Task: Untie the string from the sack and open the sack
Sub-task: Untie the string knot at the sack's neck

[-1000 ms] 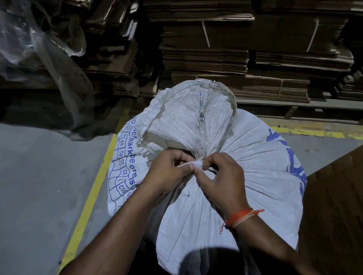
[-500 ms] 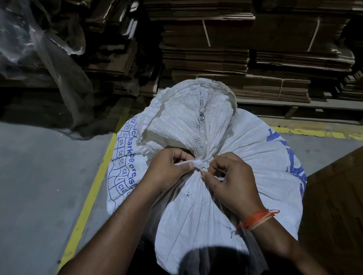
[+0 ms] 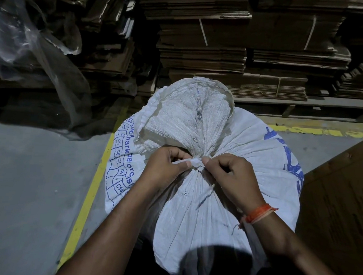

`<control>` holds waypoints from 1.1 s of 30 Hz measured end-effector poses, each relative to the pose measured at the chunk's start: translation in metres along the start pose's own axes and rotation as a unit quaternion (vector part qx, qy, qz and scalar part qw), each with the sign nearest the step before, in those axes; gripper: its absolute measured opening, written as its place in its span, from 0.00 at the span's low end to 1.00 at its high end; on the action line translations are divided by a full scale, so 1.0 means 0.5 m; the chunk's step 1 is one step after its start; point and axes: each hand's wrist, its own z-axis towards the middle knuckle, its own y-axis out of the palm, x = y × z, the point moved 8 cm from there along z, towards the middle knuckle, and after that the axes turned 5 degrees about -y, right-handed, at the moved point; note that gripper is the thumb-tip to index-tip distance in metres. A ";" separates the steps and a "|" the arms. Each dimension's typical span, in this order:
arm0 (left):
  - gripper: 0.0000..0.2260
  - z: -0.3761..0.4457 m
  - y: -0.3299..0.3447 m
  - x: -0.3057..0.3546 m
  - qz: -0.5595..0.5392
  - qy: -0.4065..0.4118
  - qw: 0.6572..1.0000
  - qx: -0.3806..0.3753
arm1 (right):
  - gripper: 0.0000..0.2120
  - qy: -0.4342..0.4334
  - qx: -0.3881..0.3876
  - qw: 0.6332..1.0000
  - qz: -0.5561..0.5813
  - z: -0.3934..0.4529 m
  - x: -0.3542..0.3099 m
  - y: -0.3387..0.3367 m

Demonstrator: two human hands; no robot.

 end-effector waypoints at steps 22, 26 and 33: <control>0.08 -0.065 -0.003 0.110 0.220 0.257 0.938 0.078 | 0.03 -0.046 -0.044 0.991 -0.115 0.019 0.013 -0.005; 0.22 -0.060 0.019 0.099 0.308 0.244 0.918 0.043 | 0.03 -0.038 -0.048 0.993 -0.100 0.020 0.018 0.000; 0.25 -0.046 0.013 0.085 0.286 0.159 0.944 0.038 | 0.06 -0.046 -0.054 0.992 -0.107 0.018 0.019 0.007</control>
